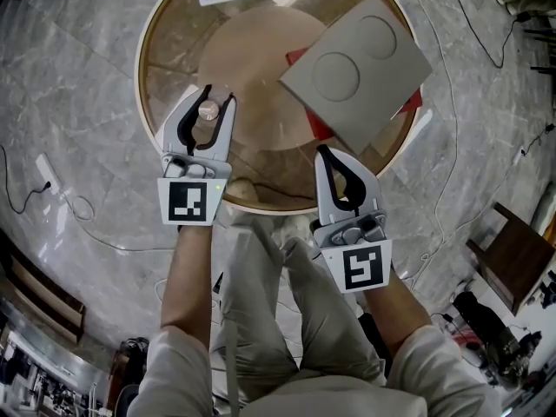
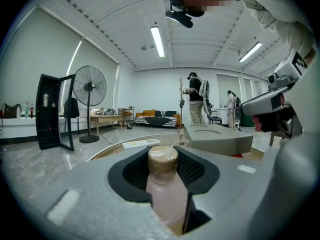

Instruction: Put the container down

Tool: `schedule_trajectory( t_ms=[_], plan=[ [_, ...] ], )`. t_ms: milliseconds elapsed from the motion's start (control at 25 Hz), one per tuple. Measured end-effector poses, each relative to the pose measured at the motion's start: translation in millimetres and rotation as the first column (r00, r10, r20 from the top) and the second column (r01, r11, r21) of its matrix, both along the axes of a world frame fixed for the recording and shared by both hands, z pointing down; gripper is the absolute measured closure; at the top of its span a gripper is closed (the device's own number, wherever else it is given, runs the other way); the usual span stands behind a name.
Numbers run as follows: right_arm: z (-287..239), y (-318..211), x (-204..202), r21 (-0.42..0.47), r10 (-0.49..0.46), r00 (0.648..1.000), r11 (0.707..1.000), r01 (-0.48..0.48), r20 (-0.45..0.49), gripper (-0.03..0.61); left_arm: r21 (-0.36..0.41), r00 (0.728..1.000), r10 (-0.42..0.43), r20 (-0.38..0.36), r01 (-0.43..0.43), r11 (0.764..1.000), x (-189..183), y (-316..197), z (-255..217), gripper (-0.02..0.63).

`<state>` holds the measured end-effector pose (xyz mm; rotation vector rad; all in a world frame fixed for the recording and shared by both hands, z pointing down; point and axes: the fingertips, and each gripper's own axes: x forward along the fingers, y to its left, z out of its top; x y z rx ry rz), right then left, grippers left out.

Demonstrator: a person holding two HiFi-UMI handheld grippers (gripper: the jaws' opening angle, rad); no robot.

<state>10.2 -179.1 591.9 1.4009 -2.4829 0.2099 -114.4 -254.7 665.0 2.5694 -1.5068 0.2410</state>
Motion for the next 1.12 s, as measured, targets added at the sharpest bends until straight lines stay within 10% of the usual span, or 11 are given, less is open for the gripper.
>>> schedule_trajectory(
  t_ms=[840, 1120],
  plan=[
    [-45.1, 12.1, -13.1, 0.008, -0.061, 0.998, 0.998, 0.061, 0.022, 0.577, -0.027, 0.999, -0.016, 0.036, 0.017, 0.999, -22.9, 31.8, -53.7, 0.407],
    [-73.3, 21.9, -20.7, 0.021, -0.111, 0.994, 0.994, 0.11, 0.022, 0.577, -0.003, 0.995, -0.069, 0.069, 0.069, 0.998, -47.1, 62.7, -105.7, 0.483]
  ],
)
